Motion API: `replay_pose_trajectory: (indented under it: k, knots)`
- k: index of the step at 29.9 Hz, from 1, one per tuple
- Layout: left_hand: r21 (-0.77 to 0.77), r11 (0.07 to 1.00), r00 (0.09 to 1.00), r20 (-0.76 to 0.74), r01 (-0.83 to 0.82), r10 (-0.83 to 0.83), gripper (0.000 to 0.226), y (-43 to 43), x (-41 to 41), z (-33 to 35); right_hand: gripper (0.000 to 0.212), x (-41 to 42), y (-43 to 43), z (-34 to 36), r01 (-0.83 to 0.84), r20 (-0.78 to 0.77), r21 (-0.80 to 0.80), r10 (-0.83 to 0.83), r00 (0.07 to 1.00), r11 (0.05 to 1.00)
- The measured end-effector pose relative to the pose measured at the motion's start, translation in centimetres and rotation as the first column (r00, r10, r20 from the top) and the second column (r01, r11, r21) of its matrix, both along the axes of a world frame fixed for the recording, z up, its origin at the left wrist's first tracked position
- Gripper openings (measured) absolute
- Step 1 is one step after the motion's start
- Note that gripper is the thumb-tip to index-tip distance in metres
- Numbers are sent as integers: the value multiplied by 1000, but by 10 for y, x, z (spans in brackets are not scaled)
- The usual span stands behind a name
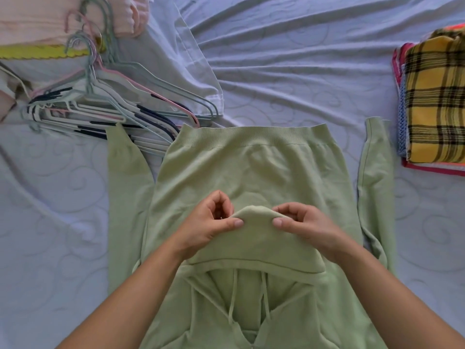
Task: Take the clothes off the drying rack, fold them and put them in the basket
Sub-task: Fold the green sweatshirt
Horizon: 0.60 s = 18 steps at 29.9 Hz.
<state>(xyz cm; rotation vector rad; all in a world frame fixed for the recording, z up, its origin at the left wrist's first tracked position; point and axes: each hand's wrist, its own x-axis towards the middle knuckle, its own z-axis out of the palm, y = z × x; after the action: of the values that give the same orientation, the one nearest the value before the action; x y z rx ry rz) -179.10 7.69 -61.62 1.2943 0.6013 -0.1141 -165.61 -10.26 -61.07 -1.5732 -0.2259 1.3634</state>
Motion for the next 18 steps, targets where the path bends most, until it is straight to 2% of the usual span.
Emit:
replay_pose_trajectory:
  k: [1,3,5,7,9,13,16,18]
  knots:
    - [70,997,999,-1,-34,34,29,0,1,0,11,2,6,-1,26,17,19,-26,1000,999]
    - [215,968,991,-12,-126,132,32,6,2,-9,16,9,13,-13,104,152,11,-104,983,995]
    - [381,908,963,-128,-172,236,36,14,-5,-25,19,16,10,-33,153,360,-129,-98,928,980]
    - [463,879,906,-317,-112,282,37,19,-24,-40,21,18,0,-46,229,492,-305,-53,869,924]
    - [483,876,878,-413,-14,242,45,16,-48,-46,27,12,-16,-49,257,496,-361,-48,867,897]
    - [553,833,824,-465,-15,324,41,3,-80,-43,33,-13,-42,-48,158,446,-506,101,889,848]
    - [611,792,772,-498,-11,394,47,-1,-90,-37,32,-23,-52,-40,272,497,-479,2,868,835]
    - [616,787,792,-499,39,351,56,-5,-92,-30,39,-29,-60,-35,360,512,-496,-69,856,790]
